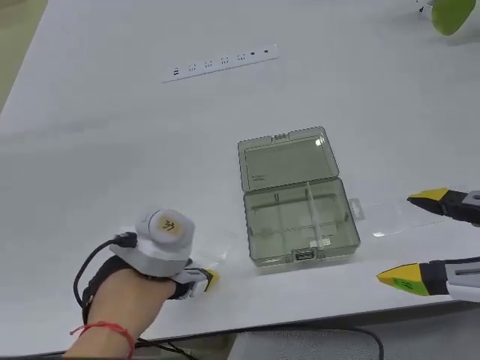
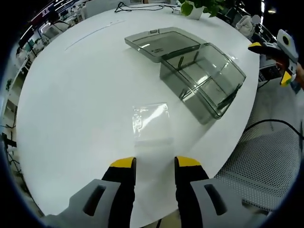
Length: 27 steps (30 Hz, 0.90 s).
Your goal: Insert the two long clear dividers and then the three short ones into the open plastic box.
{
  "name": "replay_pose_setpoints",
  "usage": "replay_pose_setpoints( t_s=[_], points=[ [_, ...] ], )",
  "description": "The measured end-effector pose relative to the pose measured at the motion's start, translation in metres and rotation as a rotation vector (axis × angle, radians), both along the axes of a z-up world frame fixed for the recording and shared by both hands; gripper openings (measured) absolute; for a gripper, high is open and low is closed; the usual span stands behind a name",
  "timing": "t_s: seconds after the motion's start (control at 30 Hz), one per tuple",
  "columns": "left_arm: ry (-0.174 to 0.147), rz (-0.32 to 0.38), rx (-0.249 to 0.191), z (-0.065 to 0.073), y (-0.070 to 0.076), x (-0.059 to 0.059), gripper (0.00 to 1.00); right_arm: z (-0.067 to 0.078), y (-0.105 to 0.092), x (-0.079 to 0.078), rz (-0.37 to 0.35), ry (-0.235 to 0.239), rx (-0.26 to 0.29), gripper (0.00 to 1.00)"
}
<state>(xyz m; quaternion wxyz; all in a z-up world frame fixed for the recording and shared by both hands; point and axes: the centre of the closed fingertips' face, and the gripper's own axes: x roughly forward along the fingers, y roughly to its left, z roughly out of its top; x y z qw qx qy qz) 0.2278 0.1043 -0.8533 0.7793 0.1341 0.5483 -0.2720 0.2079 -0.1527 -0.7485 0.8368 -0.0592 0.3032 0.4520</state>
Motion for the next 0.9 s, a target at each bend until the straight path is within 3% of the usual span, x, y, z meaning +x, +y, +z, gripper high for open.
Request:
replay_pose_setpoints(
  t_s=[0.33,0.43,0.73,0.9],
  points=[
    [0.029,0.069,-0.085,0.003,-0.002,-0.005,0.3,0.0,0.002,-0.001,0.011,0.002,-0.009,0.78],
    [0.034,0.106,-0.134,0.006,-0.004,-0.008,0.3,0.002,0.005,-0.001,0.018,-0.001,-0.013,0.78],
    [-0.007,0.206,-0.274,0.03,-0.007,-0.005,0.3,0.015,0.019,0.003,0.043,-0.011,-0.01,0.77],
    [-0.045,0.224,-0.354,0.052,-0.019,-0.006,0.3,0.027,0.031,0.008,0.047,-0.015,0.026,0.75]
  ],
)
